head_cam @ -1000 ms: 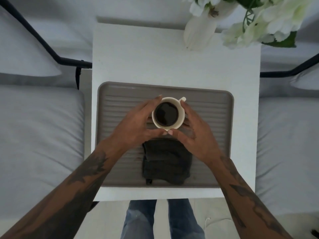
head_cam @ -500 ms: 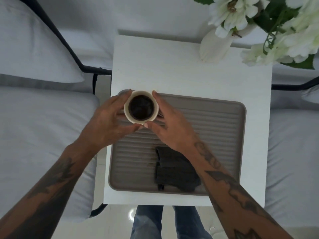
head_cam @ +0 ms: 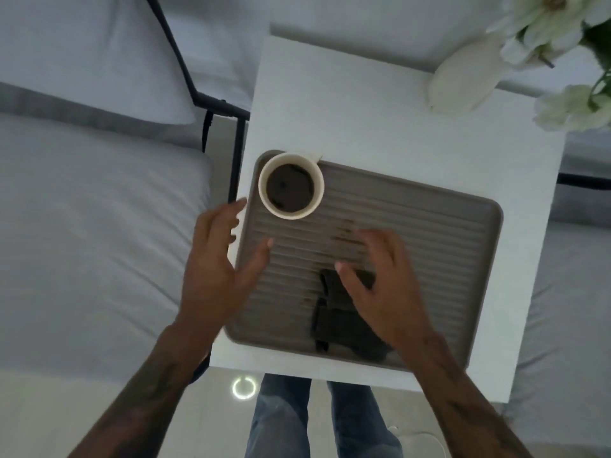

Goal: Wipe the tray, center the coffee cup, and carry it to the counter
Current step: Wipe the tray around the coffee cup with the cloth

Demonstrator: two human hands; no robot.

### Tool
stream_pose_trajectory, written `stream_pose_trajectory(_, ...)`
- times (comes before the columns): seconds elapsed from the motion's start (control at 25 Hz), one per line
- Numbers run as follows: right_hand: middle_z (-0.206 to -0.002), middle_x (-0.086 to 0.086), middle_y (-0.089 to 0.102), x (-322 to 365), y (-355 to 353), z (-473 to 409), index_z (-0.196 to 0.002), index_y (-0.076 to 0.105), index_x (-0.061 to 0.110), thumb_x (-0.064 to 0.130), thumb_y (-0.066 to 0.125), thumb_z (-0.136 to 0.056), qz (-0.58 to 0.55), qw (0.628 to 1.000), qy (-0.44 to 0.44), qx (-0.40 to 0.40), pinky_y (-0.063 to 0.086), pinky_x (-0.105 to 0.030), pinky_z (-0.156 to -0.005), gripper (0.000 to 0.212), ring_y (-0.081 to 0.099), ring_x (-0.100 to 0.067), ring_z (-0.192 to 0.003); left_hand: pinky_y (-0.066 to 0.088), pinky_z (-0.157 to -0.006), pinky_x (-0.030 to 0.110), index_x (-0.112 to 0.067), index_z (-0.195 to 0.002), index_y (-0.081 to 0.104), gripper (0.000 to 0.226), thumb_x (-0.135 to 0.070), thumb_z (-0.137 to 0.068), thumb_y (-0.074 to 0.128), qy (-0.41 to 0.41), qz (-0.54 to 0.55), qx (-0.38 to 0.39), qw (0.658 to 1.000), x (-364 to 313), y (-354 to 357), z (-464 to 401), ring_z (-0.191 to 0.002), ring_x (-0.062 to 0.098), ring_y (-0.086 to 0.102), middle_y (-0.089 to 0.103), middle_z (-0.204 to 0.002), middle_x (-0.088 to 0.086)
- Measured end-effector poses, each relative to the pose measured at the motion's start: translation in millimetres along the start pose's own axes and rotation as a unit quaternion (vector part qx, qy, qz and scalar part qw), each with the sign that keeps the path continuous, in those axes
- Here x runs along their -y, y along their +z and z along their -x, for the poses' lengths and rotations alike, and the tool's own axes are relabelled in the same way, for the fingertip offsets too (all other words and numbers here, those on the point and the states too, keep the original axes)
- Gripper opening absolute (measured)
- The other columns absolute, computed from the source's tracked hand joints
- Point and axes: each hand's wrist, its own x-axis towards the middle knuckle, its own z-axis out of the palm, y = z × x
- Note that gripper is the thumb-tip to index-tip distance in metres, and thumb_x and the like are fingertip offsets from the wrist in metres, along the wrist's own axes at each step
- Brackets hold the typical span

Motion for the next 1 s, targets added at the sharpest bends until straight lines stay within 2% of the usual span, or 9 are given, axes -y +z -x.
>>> stream_pose_trajectory(0.08,-0.144,-0.005,0.039,-33.2,14.2,52.8,-0.135,0.047,0.027,0.048,0.057,-0.086,0.135,0.99,-0.031,0.034,0.045,-0.048,-0.103,0.055,0.041,-0.022,-0.129,0.053,-0.094,0.042,-0.012,-0.135,0.051,0.054,-0.037,-0.089,0.062,0.004,-0.053,0.012,0.999,5.4,20.5,59.4,-0.122,0.017,0.048,0.046,-0.137,0.01)
stream_pose_trajectory(0.2,-0.157,-0.013,0.026,-79.2,37.1,82.9,-0.146,0.038,0.028,0.048,0.05,-0.088,0.247,0.958,-0.116,0.083,0.034,-0.055,-0.11,0.062,0.027,-0.033,-0.144,0.04,-0.108,0.055,-0.002,-0.144,0.043,0.079,-0.052,-0.085,0.062,0.041,-0.197,0.091,0.975,34.8,53.9,110.6,-0.143,0.035,0.033,0.037,-0.152,0.021)
stream_pose_trajectory(0.32,-0.157,-0.011,0.026,-92.4,42.8,78.1,-0.146,0.035,0.029,0.049,0.043,-0.091,0.301,0.936,-0.168,0.065,0.03,-0.054,-0.106,0.059,0.027,-0.034,-0.142,0.02,-0.119,0.056,0.002,-0.151,0.025,0.099,-0.068,-0.086,0.05,0.058,-0.284,0.133,0.948,52.5,65.6,117.1,-0.151,0.037,0.014,0.018,-0.161,0.023)
stream_pose_trajectory(0.48,-0.154,-0.002,0.039,-58.4,76.3,56.4,-0.143,0.041,0.029,0.049,0.056,-0.086,0.303,0.917,-0.255,0.056,0.043,-0.051,-0.097,0.063,0.035,-0.032,-0.131,0.01,-0.122,0.054,0.004,-0.151,0.023,0.104,-0.074,-0.085,0.044,0.074,-0.302,0.132,0.941,62.2,74.3,120.9,-0.151,0.038,0.011,0.015,-0.161,0.026)
stream_pose_trajectory(0.6,-0.146,-0.001,0.047,-17.1,112.3,30.5,-0.139,0.048,0.025,0.051,0.078,-0.066,0.261,0.918,-0.292,0.068,0.045,-0.047,-0.098,0.083,0.038,-0.028,-0.124,0.007,-0.122,0.053,0.004,-0.151,0.021,0.11,-0.077,-0.081,0.045,0.063,-0.299,0.113,0.945,64.4,74.5,120.7,-0.151,0.037,0.01,0.015,-0.161,0.027)
stream_pose_trajectory(0.68,-0.141,-0.001,0.05,-23.0,105.3,28.3,-0.137,0.051,0.026,0.046,0.075,-0.068,0.252,0.917,-0.301,0.073,0.045,-0.045,-0.098,0.076,0.039,-0.027,-0.121,0.006,-0.122,0.053,0.004,-0.152,0.019,0.113,-0.079,-0.079,0.046,0.046,-0.285,0.106,0.951,62.1,73.4,119.0,-0.152,0.034,0.009,0.012,-0.162,0.023)
stream_pose_trajectory(0.76,-0.136,-0.001,0.056,-61.8,73.1,44.5,-0.132,0.056,0.028,0.028,0.064,-0.079,0.247,0.923,-0.287,0.067,0.044,-0.044,-0.095,0.054,0.042,-0.027,-0.116,0.007,-0.122,0.055,0.002,-0.152,0.018,0.115,-0.08,-0.077,0.048,0.03,-0.271,0.102,0.957,55.5,72.7,116.8,-0.152,0.032,0.008,0.011,-0.163,0.02)
stream_pose_trajectory(0.84,-0.131,-0.004,0.059,-111.1,29.4,66.1,-0.122,0.063,0.026,0.014,0.06,-0.08,0.236,0.943,-0.229,0.046,0.048,-0.047,-0.089,0.044,0.046,-0.031,-0.11,0.007,-0.121,0.056,0.001,-0.153,0.015,0.117,-0.082,-0.076,0.045,0.018,-0.281,0.108,0.954,49.9,72.6,115.2,-0.153,0.03,0.007,0.008,-0.164,0.017)
stream_pose_trajectory(1.0,-0.123,-0.014,0.06,-165.6,-29.7,95.3,-0.107,0.067,0.014,0.004,0.061,-0.079,0.234,0.965,-0.113,0.038,0.056,-0.051,-0.073,0.03,0.049,-0.038,-0.105,0.006,-0.12,0.059,0.0,-0.154,0.013,0.12,-0.085,-0.074,0.043,0.001,-0.31,0.12,0.943,47.3,75.9,115.0,-0.153,0.031,0.006,0.006,-0.165,0.017)
